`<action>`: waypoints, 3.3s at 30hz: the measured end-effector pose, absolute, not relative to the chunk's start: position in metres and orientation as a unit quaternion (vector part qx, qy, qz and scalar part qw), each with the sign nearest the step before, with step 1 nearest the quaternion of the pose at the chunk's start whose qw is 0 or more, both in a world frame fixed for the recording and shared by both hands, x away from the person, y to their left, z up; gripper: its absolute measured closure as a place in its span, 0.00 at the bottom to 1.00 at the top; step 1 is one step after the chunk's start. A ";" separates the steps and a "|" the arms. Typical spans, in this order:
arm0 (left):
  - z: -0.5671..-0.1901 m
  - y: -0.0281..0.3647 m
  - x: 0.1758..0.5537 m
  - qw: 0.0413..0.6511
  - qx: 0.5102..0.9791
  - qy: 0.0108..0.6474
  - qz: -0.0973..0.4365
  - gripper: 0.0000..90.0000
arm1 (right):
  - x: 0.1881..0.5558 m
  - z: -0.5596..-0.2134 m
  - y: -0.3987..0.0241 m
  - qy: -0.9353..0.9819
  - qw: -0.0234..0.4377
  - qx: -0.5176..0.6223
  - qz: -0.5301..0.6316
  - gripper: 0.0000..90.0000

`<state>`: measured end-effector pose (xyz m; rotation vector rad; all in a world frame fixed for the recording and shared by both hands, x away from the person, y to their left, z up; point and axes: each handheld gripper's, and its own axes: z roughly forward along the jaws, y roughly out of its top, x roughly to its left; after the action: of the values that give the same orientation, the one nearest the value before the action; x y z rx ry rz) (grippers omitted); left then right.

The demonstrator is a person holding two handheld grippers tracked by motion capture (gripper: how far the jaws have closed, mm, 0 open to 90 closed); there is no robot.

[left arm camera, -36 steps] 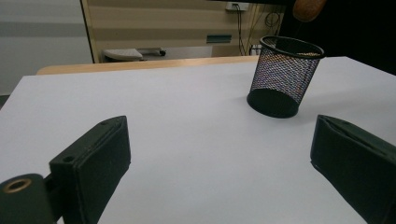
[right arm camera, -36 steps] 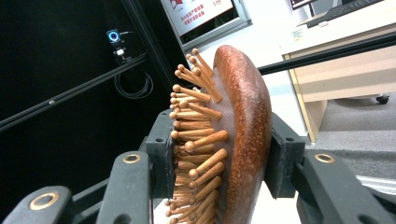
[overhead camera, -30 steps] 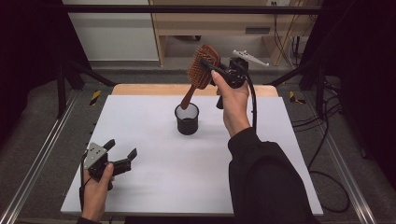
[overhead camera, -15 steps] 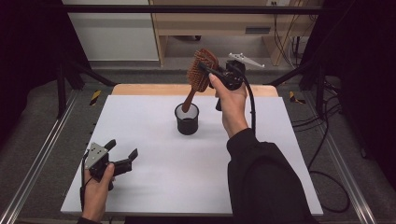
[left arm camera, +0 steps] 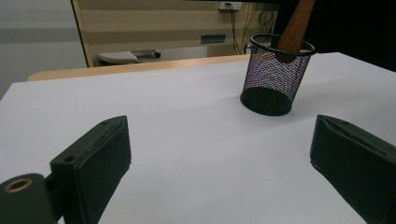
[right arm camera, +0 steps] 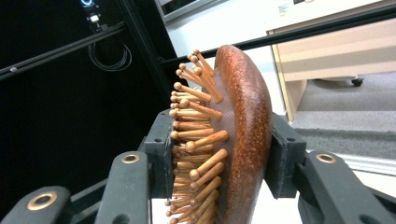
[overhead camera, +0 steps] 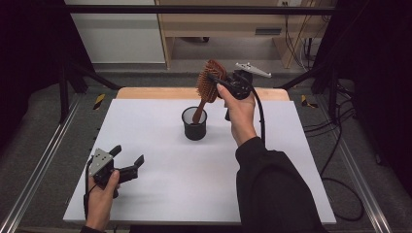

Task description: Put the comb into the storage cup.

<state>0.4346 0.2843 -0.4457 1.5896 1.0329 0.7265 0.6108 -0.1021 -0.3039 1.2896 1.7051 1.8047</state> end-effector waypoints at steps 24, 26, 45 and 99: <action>-0.445 0.284 0.434 0.534 0.666 0.428 0.297 0.05 | 0.615 -0.315 -0.086 0.611 0.163 0.453 0.628 0.58; -0.445 0.284 0.434 0.534 0.665 0.429 0.298 0.04 | 0.616 -0.316 -0.085 0.612 0.163 0.452 0.627 0.58; -0.444 0.284 0.434 0.539 0.661 0.432 0.294 0.03 | 0.622 -0.331 -0.080 0.620 0.159 0.458 0.617 0.58; -0.445 0.281 0.435 0.538 0.669 0.426 0.287 0.03 | 0.629 -0.358 -0.074 0.619 0.133 0.475 0.611 0.58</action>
<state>0.4345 0.2811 -0.4453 1.5907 1.0131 0.6818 0.6289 -0.0738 -0.3583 1.3794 1.7957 1.7722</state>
